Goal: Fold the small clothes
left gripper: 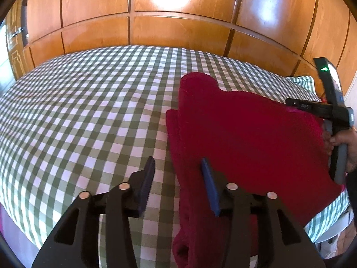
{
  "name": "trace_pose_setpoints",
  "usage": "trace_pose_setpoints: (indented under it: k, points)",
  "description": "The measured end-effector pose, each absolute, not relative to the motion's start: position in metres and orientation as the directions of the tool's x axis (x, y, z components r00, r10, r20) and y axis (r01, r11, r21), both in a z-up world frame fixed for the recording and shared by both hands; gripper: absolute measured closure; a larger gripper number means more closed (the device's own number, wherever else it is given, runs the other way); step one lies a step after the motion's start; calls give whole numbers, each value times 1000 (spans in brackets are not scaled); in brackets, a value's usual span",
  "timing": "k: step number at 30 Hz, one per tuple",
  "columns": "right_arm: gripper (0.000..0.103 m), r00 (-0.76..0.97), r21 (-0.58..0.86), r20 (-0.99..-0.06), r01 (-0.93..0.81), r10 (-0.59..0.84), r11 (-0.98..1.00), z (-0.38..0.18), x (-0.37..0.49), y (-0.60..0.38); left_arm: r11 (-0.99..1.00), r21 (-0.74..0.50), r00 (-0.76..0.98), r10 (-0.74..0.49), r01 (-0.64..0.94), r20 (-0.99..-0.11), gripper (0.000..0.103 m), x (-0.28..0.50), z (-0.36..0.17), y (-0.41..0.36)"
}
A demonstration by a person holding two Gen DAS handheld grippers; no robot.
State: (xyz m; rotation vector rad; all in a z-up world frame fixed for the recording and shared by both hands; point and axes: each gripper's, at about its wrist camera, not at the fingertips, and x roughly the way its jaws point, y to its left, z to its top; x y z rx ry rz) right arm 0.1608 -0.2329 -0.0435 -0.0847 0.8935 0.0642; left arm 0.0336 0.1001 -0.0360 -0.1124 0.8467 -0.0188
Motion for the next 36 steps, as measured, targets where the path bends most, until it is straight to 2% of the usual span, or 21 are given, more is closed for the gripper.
trace_pose_setpoints:
  k: [1,2,7,10,12,13,14,15,16,18,20,22,25,28,33,36]
  points:
    - [61,635,-30,-772,-80,28,996,-41,159,-236,994,-107,664,-63,-26,-745,60,33,-35,100]
    - [57,642,-24,-766,-77,31,997,-39,157,-237,994,-108,666,-63,-26,-743,60,34,-35,101]
    - [56,649,0,-756,-127,83,992,-26,141,-237,992,-124,670,-75,-27,-739,60,37,-31,105]
    - [40,622,-2,-773,-203,128,979,-26,135,-228,984,-175,671,-114,-24,-733,60,44,-26,112]
    - [40,609,-56,-788,-214,88,975,-34,137,-222,975,-220,672,-150,-20,-726,60,52,-24,116]
    - [44,585,-65,-807,-221,79,973,-41,140,-219,967,-253,676,-176,-15,-715,60,57,-22,119]
    - [64,560,-63,-825,-227,77,972,-48,143,-217,960,-282,676,-206,-3,-708,60,64,-21,121]
    - [77,539,-68,-839,-232,70,970,-55,145,-215,953,-303,668,-229,6,-708,60,72,-21,122]
    - [88,531,-86,-845,-234,53,969,-61,147,-212,948,-317,659,-245,11,-711,60,78,-22,123]
    - [103,540,-94,-839,-247,57,964,-63,146,-208,936,-351,631,-289,27,-720,60,96,-31,121]
    - [103,566,-117,-823,-253,49,961,-57,143,-203,925,-378,597,-329,46,-732,61,112,-41,118]
    - [103,599,-117,-799,-243,54,963,-47,139,-204,923,-378,572,-345,64,-745,95,123,-49,113]
    - [103,662,-72,-745,-203,83,976,-19,138,-216,909,-409,627,-368,86,-687,97,121,-37,116]
    - [103,686,-45,-723,-168,84,985,-8,146,-222,917,-396,671,-325,51,-666,97,116,-29,124]
    - [103,616,-66,-786,-171,54,983,-44,168,-206,938,-344,582,-259,-38,-771,96,135,-63,122]
    - [102,586,-35,-807,-169,72,985,-59,169,-208,931,-361,595,-260,-54,-761,90,129,-61,123]
